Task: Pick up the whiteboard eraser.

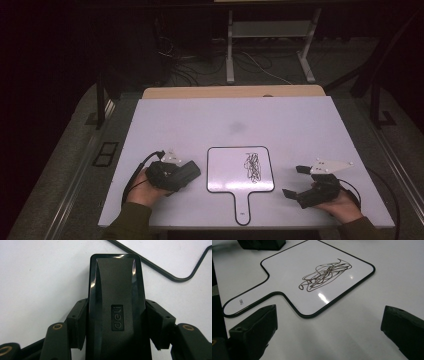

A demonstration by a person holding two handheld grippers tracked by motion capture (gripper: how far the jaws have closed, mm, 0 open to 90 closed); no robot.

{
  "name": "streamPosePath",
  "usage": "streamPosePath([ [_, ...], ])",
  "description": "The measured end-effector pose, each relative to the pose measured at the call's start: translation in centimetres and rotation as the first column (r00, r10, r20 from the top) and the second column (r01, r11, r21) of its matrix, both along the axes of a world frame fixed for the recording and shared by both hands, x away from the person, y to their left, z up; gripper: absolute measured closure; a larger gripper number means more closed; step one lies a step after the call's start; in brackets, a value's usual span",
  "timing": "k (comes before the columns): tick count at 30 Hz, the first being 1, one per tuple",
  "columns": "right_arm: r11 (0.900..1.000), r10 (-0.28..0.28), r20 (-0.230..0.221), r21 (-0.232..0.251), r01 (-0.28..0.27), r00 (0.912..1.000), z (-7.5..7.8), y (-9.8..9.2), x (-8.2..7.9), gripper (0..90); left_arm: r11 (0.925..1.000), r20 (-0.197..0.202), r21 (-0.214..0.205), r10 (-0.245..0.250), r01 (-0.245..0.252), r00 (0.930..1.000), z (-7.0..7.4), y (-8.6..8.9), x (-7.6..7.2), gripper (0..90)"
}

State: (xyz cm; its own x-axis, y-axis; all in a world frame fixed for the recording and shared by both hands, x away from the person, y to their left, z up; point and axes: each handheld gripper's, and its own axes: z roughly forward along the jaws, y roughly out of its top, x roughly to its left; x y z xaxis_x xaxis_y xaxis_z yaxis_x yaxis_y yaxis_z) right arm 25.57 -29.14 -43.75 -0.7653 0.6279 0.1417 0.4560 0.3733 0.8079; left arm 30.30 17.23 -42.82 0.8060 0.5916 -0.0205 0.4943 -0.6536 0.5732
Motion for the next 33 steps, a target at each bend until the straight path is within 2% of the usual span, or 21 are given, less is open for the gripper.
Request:
streamPosePath([
  [1, 1.0000, 0.000, -0.001, 0.001, 0.000, 1.0000, 0.0, 0.0, 0.0, 0.0, 0.9999, -0.009, -0.012, 0.007, -0.007, 0.9999, 0.1, 0.1, 0.0, 39.3],
  [3, 1.0000, 0.000, 0.000, 0.002, 0.000, 1.0000, 0.0, 0.0, 0.0, 0.0, 0.9991, 0.000, -0.038, 0.021, -0.021, 0.9998, 0.3, 0.2, -0.1, 39.4],
  [12, 1.0000, 0.001, -0.001, 0.000, -0.001, 1.0000, 0.0, 0.0, 0.0, 0.0, 0.9978, 0.003, -0.059, 0.031, -0.031, 0.9995, 1.0, -0.1, -0.3, 39.4],
  [17, 1.0000, 0.000, -0.006, 0.001, 0.000, 1.0000, -0.1, 0.0, 0.0, 0.0, 0.9981, 0.012, -0.058, 0.020, -0.019, 0.9997, 1.2, -0.3, -0.4, 39.4],
  [23, 1.0000, -0.001, -0.005, 0.000, 0.001, 1.0000, -0.1, -0.1, 0.0, 0.0, 0.9966, 0.022, -0.082, 0.016, -0.014, 0.9996, 1.8, -0.6, -0.6, 39.4],
  [26, 1.0000, -0.002, -0.005, 0.000, 0.002, 1.0000, -0.1, 0.0, 0.0, 0.0, 0.9968, 0.023, -0.080, 0.010, -0.008, 0.9997, 1.9, -0.6, -0.6, 39.4],
  [33, 1.0000, -0.001, -0.003, 0.002, 0.001, 1.0000, -0.1, -0.1, 0.1, 0.0, 0.9935, 0.028, -0.114, 0.010, -0.007, 0.9996, 2.4, -1.0, -0.5, 39.4],
])
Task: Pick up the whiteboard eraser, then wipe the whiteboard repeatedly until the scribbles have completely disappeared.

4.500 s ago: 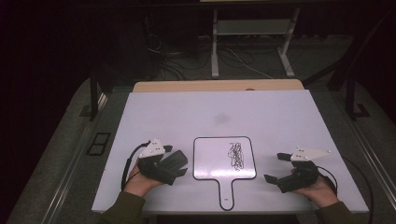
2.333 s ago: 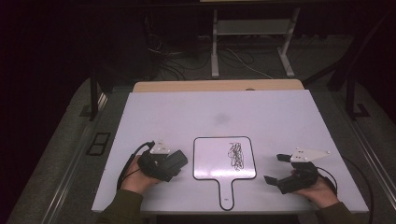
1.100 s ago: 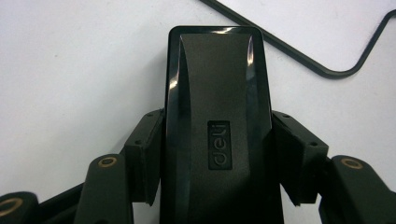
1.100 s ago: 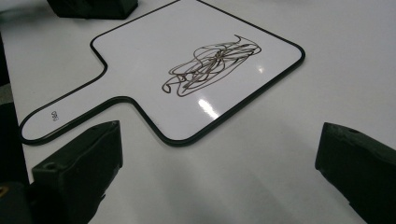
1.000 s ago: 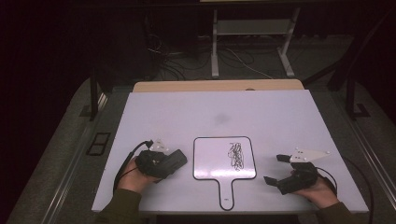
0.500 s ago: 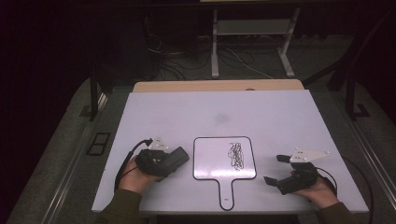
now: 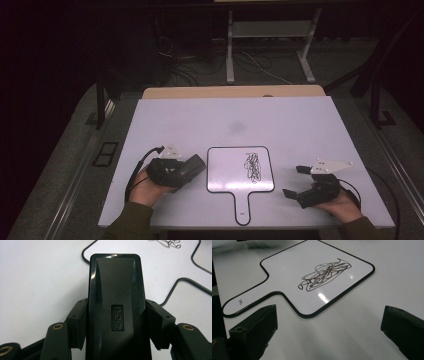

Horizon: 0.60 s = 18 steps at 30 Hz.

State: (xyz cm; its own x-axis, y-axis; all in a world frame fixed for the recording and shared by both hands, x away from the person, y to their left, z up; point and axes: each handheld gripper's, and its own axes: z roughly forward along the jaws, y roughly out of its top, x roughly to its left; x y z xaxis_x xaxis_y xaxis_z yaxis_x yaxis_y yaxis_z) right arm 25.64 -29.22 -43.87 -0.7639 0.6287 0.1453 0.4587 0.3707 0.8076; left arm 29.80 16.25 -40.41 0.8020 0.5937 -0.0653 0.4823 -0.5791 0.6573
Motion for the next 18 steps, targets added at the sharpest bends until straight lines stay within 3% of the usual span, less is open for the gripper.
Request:
streamPosePath([
  [18, 0.9999, -0.011, -0.004, 0.011, 0.012, 0.9999, -0.1, -0.1, 0.0, 0.0, 0.9987, 0.011, -0.039, -0.033, 0.034, 0.9994, 1.0, -1.4, 0.6, 39.4],
])
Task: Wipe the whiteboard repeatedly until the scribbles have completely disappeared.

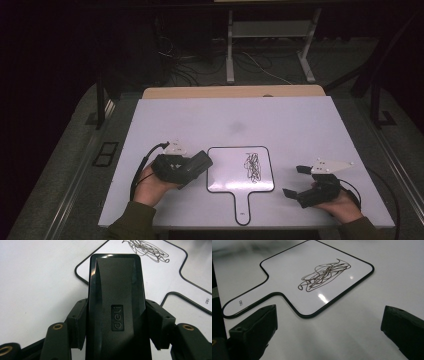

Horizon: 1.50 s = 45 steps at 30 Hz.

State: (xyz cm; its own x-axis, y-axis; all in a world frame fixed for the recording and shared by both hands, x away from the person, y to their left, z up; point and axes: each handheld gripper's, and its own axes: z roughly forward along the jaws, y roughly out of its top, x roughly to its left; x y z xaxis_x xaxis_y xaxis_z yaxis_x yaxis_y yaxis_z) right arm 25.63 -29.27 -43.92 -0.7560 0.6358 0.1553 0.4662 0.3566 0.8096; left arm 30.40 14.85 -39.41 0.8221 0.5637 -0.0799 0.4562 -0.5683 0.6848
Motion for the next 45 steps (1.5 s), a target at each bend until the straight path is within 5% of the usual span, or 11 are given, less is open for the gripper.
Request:
streamPosePath([
  [33, 0.9998, -0.019, -0.003, 0.003, 0.019, 0.9998, -0.2, 0.0, 0.1, 0.0, 0.9935, 0.013, -0.043, -0.105, 0.105, 0.9944, 0.9, -6.8, 4.2, 39.5],
  [45, 0.9997, -0.023, -0.007, -0.005, 0.023, 0.9997, -0.3, 0.1, 0.3, 0.0, 0.9906, -0.023, -0.023, -0.136, 0.135, 0.9905, 0.2, -10.7, 5.7, 39.5],
])
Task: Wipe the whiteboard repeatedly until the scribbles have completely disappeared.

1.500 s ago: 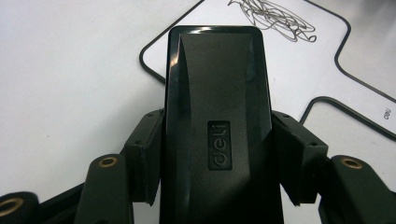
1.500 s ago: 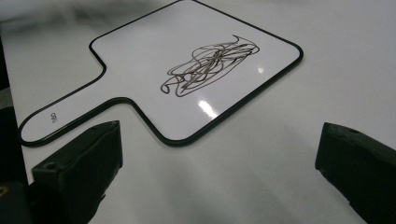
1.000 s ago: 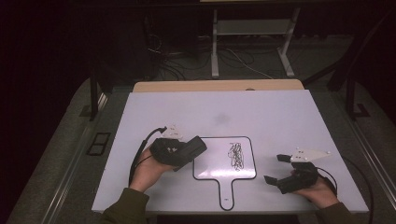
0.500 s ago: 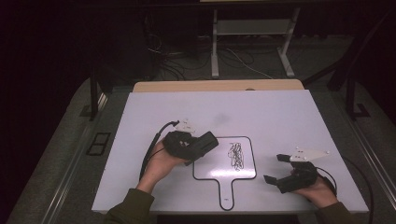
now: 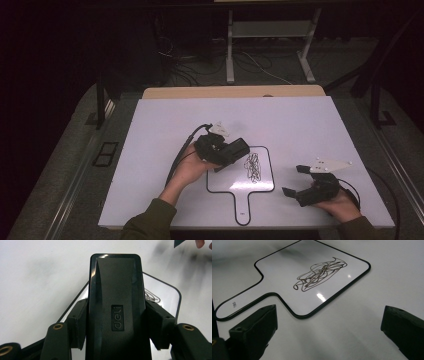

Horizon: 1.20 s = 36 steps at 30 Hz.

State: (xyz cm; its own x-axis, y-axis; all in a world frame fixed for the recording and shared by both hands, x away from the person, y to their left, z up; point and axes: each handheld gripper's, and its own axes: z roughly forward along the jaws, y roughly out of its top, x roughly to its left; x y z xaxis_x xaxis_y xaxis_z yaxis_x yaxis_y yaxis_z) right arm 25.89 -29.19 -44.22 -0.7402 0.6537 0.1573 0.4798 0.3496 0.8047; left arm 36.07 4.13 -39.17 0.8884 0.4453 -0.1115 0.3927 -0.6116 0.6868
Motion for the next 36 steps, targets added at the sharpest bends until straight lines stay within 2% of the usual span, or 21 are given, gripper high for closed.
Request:
streamPosePath([
  [3, 1.0000, 0.000, -0.002, 0.000, 0.000, 1.0000, 0.0, 0.0, 0.0, 0.0, 0.9994, 0.010, 0.032, -0.016, 0.016, 0.9998, -0.2, -1.3, 0.3, 39.5],
  [10, 1.0000, -0.001, -0.003, 0.002, 0.001, 1.0000, 0.0, -0.1, 0.0, 0.0, 0.9988, -0.001, 0.048, -0.007, 0.007, 1.0000, -0.5, -2.9, 0.8, 39.5],
  [17, 1.0000, -0.006, -0.008, 0.006, 0.006, 1.0000, 0.0, -0.1, 0.0, 0.0, 0.9962, 0.014, 0.084, -0.026, 0.025, 0.9996, -1.0, -4.8, 2.0, 39.5],
  [18, 1.0000, -0.007, -0.008, 0.007, 0.007, 0.9999, 0.0, -0.1, 0.0, 0.0, 0.9974, 0.006, 0.071, -0.016, 0.016, 0.9999, -1.2, -5.1, 2.1, 39.5],
  [19, 1.0000, -0.007, -0.008, 0.007, 0.007, 0.9999, 0.0, -0.2, 0.0, 0.0, 0.9960, 0.002, 0.085, -0.029, 0.028, 0.9996, -1.4, -5.6, 2.5, 39.5],
  [22, 0.9999, -0.009, -0.009, 0.009, 0.009, 0.9999, 0.0, -0.2, 0.1, 0.0, 0.9958, 0.005, 0.086, -0.031, 0.031, 0.9995, -1.7, -6.4, 2.8, 39.5],
  [24, 0.9999, -0.009, -0.009, 0.009, 0.009, 0.9999, -0.1, -0.2, 0.1, 0.0, 0.9946, 0.007, 0.096, -0.039, 0.038, 0.9992, -1.7, -6.5, 3.0, 39.5],
  [25, 0.9999, -0.008, -0.009, 0.009, 0.009, 0.9999, -0.1, -0.2, 0.1, 0.0, 0.9976, 0.010, 0.067, -0.017, 0.016, 0.9998, -1.9, -6.8, 3.0, 39.5],
  [26, 0.9999, -0.007, -0.009, 0.009, 0.008, 0.9999, -0.1, -0.2, 0.1, 0.0, 0.9972, 0.012, 0.072, -0.023, 0.022, 0.9997, -1.9, -6.8, 3.1, 39.5],
  [27, 0.9999, -0.007, -0.009, 0.009, 0.007, 0.9999, -0.1, -0.2, 0.1, 0.0, 0.9909, 0.017, 0.119, -0.065, 0.063, 0.9977, -2.0, -6.7, 3.4, 39.5],
  [33, 1.0000, -0.005, -0.008, 0.008, 0.005, 1.0000, 0.0, -0.2, 0.0, 0.0, 0.9916, 0.002, 0.123, -0.040, 0.039, 0.9992, -3.0, -7.1, 3.3, 39.5],
  [34, 1.0000, -0.005, -0.007, 0.008, 0.005, 1.0000, 0.0, -0.2, 0.0, 0.0, 0.9857, 0.009, 0.155, -0.069, 0.067, 0.9976, -3.0, -7.1, 3.5, 39.5],
  [36, 1.0000, -0.004, -0.006, 0.007, 0.004, 1.0000, 0.0, -0.2, 0.0, 0.0, 0.9884, 0.010, 0.143, -0.054, 0.052, 0.9985, -3.2, -7.2, 3.4, 39.5],
])
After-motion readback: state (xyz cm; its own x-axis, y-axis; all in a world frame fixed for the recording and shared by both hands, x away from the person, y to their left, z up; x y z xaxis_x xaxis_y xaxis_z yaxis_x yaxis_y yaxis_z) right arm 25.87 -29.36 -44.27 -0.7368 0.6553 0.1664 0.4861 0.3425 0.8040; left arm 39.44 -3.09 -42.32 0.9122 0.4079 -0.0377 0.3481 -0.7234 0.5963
